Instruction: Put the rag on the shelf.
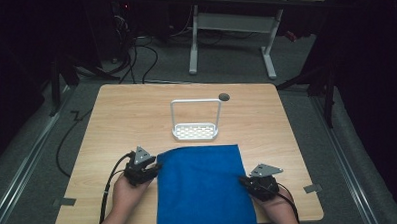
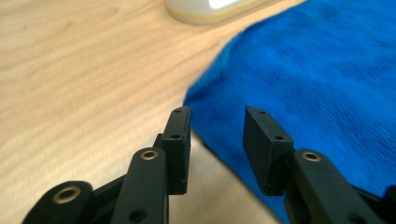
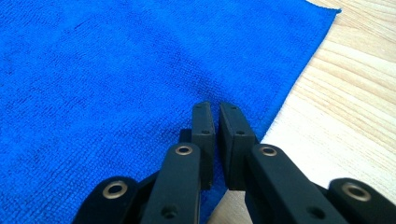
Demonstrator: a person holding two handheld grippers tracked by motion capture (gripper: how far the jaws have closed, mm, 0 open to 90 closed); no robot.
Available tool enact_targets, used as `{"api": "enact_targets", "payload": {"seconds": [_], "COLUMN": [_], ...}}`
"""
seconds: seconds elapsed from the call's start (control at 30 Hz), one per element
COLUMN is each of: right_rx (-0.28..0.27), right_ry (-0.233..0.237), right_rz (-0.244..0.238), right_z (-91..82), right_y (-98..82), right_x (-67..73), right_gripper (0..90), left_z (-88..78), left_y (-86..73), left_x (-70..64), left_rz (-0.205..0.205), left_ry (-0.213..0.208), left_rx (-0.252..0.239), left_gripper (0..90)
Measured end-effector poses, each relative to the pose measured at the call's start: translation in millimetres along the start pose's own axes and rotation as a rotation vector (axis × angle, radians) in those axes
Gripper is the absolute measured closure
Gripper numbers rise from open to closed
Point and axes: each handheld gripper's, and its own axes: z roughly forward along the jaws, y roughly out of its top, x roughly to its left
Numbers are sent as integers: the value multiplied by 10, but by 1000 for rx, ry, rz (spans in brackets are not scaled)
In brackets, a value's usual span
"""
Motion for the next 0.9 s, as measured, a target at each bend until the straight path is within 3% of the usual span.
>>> {"api": "enact_targets", "payload": {"seconds": [0.07, 0.27, 0.37, 0.4, 0.6, 0.73, 0.9], "right_rx": [-1, -2, -2, -3, -4, -8, -27], "right_ry": [1, 2, 4, 4, 9, 13, 8], "right_rz": [1, 2, 3, 2, 11, 18, 36], "right_z": [0, 0, 0, 0, -2, 0, -18], "right_y": [-1, -2, -3, -4, -9, -12, -6], "right_x": [0, -3, -6, -7, -15, -27, -31], "right_gripper": [853, 850, 849, 849, 843, 825, 779], "left_z": [52, 209, 230, 242, 282, 279, 276], "left_y": [53, 207, 230, 237, 173, 161, 157], "left_x": [3, 44, 75, 127, 206, 169, 214], "left_rz": [13, -2, -22, -67, -131, -107, -146], "left_ry": [17, 31, 18, -9, -52, -51, -70], "left_rx": [-2, -8, -17, -27, -33, -43, -52], "left_gripper": [604, 595, 639, 671, 779, 827, 856]}}
